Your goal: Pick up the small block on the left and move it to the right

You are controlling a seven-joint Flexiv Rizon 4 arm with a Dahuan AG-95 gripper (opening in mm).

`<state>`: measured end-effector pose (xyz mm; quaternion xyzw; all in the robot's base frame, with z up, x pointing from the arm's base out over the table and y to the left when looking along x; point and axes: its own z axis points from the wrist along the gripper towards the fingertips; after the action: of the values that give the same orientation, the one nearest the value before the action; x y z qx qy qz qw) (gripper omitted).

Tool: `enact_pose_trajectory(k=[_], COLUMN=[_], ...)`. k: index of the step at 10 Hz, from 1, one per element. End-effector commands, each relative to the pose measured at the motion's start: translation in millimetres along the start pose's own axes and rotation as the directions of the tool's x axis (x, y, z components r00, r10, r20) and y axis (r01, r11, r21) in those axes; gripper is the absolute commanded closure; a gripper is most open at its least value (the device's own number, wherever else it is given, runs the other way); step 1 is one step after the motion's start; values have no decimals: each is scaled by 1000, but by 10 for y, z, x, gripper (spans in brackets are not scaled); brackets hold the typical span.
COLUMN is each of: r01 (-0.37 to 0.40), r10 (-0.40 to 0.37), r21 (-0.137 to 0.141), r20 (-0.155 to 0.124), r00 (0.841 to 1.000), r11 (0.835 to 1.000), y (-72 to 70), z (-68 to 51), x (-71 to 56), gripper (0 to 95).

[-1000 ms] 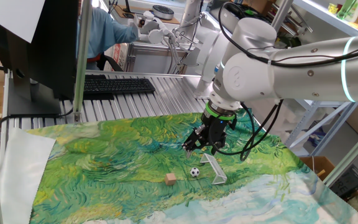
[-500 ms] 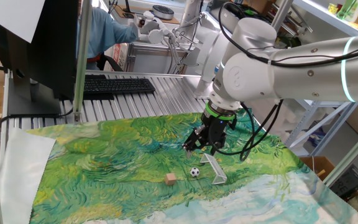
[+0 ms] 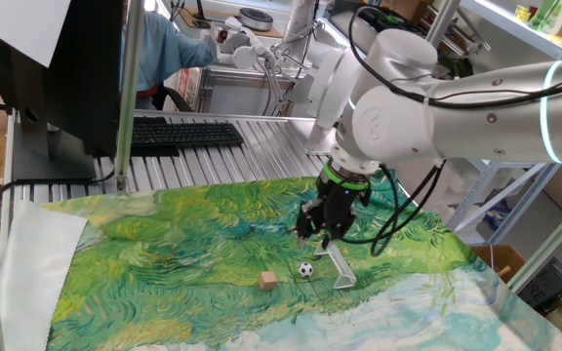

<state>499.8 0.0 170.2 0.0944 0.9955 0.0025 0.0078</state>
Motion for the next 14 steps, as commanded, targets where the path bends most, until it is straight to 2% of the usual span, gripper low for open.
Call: enact_pose_trajectory(k=[1, 3, 5, 6, 8, 10, 12, 14], r01=[-19, -25, -55, -94, -150, -217, -235, -218], r10=[19, 25, 55, 94, 150, 217, 235, 218], r21=[-1, 0, 0, -1, 6, -2, -2, -2], r20=[1, 1, 3, 5, 18, 15, 17, 17], r00=[1000, 1000, 998, 996, 988, 976, 972, 976], r11=[1000, 1000, 998, 996, 989, 976, 972, 976], y=[0, 0, 4, 19, 103, 216, 312, 352], z=[2, 2, 5, 18, 55, 77, 131, 202], x=[-2, -2, -3, -4, 1, 25, 36, 19], gripper=[950, 950, 950, 950, 950, 950, 950, 950])
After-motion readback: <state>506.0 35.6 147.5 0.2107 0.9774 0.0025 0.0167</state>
